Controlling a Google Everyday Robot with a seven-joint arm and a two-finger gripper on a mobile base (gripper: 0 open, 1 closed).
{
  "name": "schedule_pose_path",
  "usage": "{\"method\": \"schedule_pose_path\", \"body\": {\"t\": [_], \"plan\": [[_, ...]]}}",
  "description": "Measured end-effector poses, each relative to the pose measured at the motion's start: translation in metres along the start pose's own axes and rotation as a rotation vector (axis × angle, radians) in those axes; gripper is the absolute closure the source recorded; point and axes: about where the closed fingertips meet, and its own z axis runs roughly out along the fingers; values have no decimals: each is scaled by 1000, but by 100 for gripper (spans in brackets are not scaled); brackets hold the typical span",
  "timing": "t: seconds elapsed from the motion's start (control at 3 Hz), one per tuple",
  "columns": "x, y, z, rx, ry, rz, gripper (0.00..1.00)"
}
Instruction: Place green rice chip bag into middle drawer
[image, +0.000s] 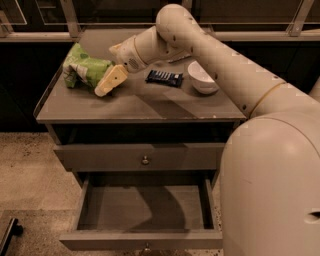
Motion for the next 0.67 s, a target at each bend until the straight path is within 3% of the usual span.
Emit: {"method": "schedule_pose_path", "body": {"t": [0.33, 0.67], "plan": [[2, -2, 7, -11, -14, 8, 0], [5, -3, 14, -16, -29, 17, 18]]}}
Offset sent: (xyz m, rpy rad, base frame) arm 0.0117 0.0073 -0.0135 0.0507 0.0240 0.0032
